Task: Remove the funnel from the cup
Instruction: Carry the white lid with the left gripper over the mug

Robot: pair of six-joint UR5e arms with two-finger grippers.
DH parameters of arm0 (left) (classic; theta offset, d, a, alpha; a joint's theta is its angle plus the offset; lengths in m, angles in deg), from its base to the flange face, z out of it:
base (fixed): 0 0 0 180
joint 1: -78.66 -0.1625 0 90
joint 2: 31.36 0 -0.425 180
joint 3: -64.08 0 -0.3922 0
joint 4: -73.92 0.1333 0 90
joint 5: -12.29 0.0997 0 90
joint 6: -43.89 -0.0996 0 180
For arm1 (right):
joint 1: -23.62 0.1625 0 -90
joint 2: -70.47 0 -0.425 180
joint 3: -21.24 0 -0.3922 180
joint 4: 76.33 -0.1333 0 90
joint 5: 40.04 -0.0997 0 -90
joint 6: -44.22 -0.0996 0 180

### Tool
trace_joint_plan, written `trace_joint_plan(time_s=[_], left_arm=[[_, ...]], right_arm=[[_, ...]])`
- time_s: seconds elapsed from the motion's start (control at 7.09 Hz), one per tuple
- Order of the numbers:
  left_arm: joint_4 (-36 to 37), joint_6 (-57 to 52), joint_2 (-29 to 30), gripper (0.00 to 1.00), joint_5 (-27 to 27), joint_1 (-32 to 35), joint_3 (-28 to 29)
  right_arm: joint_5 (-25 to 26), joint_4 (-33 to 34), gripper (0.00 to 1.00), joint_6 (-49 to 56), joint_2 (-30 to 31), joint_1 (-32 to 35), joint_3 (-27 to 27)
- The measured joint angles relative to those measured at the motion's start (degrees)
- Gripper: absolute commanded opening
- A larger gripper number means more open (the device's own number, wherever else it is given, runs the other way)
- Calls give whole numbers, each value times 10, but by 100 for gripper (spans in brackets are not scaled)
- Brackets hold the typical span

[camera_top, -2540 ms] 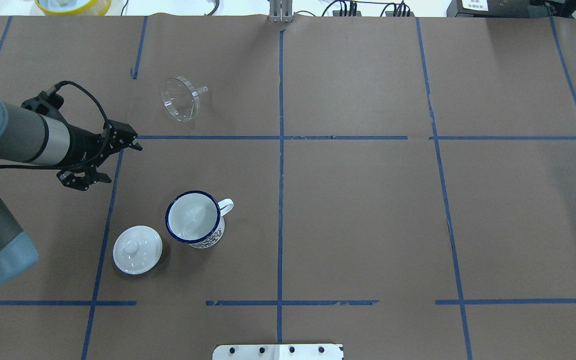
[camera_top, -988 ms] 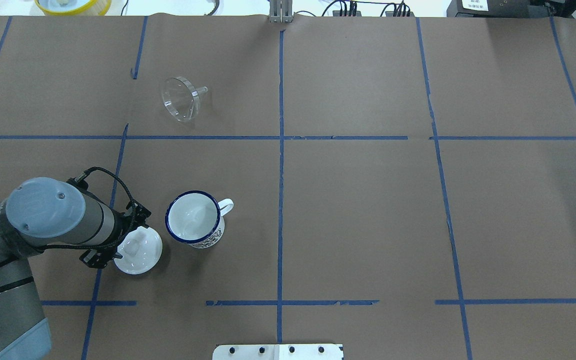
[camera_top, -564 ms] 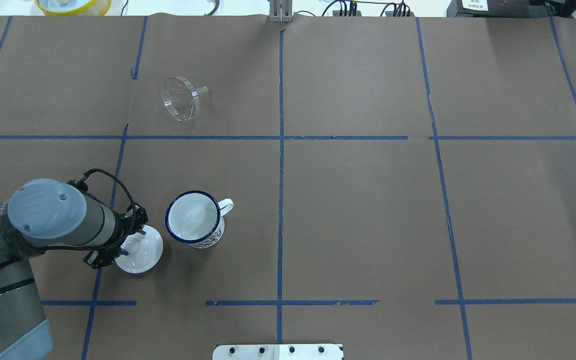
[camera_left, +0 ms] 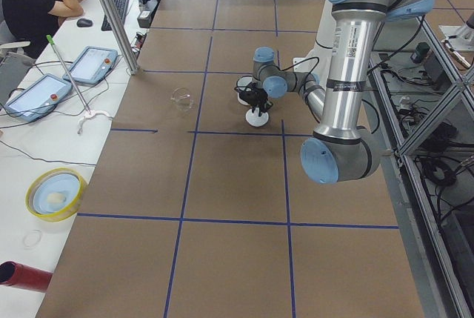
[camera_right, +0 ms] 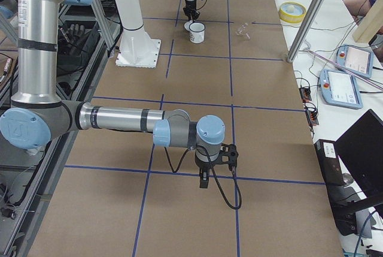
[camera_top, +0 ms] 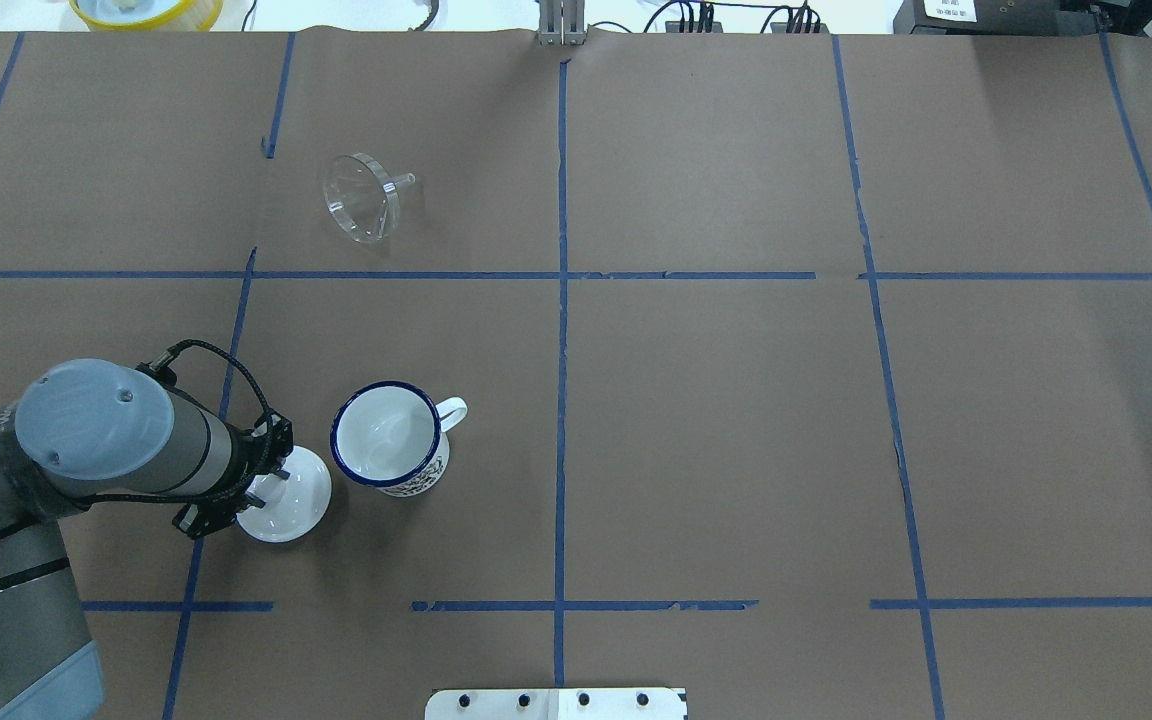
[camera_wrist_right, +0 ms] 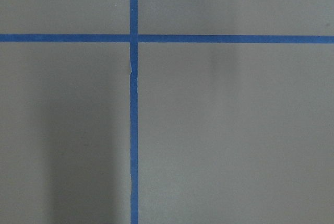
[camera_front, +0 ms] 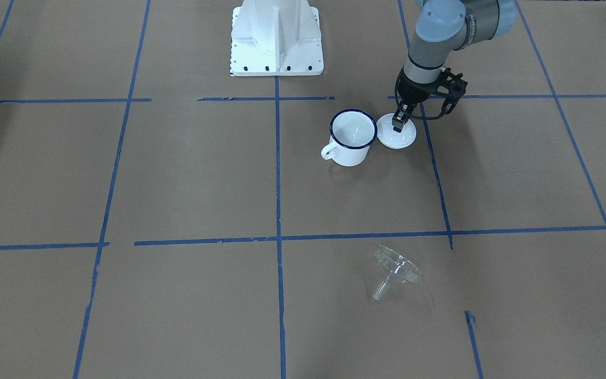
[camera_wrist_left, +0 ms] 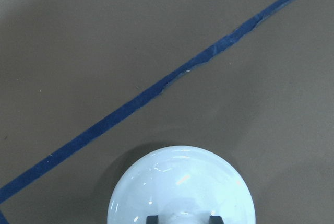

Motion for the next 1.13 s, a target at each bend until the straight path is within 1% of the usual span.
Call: trace_joint_plan(time_s=[0.14,0.28,0.56,0.71,0.85,0.99,1.13], left_arm=[[3,-2,-1,0,-1,3,-11],[27,-11,-3,0,-2,11,-38],[139,-50,2,0,-2,44,-119],[186,-61,21,0,-6,65,-147],[225,-65,57,0,-14,76,-152],[265,-66,106,0,-23,79,-141],[291,-66,151,0,-34,78,-116]], right_arm=[[0,0,100,0,0,0,0],[0,0,100,0,0,0,0],[0,0,100,0,0,0,0],[0,0,100,0,0,0,0],[0,0,100,0,0,0,0],[0,0,100,0,0,0,0],[0,0,100,0,0,0,0]])
